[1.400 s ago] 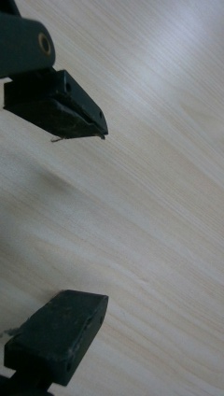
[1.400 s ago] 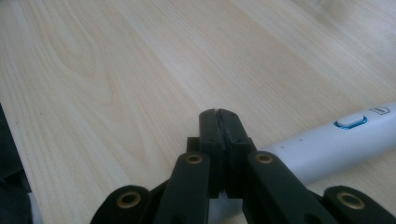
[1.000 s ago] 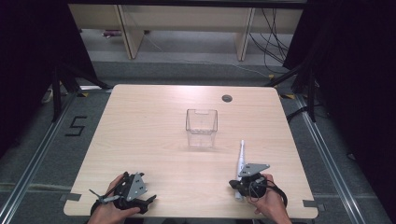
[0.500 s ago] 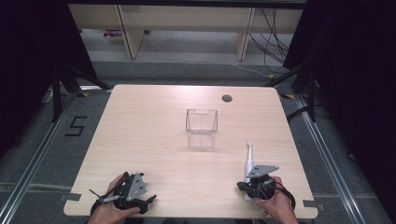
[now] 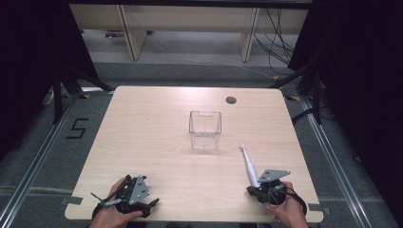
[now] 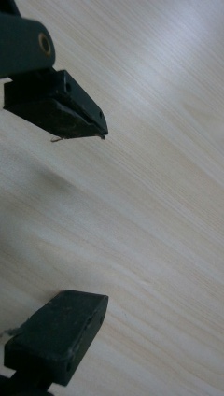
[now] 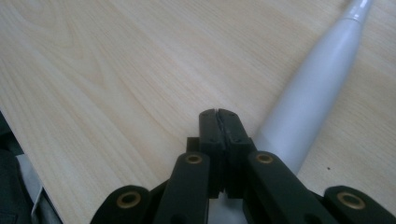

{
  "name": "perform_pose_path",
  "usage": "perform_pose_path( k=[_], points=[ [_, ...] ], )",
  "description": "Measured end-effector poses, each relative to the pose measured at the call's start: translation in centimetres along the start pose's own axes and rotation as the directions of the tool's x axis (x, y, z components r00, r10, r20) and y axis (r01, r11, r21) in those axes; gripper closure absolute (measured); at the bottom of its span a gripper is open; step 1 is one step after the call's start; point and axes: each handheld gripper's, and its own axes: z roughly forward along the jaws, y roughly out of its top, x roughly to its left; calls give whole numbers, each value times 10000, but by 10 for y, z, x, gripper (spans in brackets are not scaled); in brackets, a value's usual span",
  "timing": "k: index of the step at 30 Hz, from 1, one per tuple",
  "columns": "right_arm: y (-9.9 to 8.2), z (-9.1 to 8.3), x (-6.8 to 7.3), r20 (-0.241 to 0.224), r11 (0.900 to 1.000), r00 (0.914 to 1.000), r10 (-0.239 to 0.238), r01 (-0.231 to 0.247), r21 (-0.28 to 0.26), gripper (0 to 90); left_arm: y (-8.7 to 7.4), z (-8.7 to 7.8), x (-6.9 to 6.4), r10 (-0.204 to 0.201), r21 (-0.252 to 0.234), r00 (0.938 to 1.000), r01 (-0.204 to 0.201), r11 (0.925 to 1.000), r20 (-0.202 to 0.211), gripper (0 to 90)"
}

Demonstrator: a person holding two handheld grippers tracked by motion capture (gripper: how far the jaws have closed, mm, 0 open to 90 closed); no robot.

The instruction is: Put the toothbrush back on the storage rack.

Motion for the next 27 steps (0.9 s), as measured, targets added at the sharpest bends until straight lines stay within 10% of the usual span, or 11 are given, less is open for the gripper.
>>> perform_pose_path(
  k=[27],
  points=[
    [-7,-12,-15,733,9990,9966,372,-352,-284,888,0,0,0,8,-8,10000,-8,10000,-24,151]
  ],
)
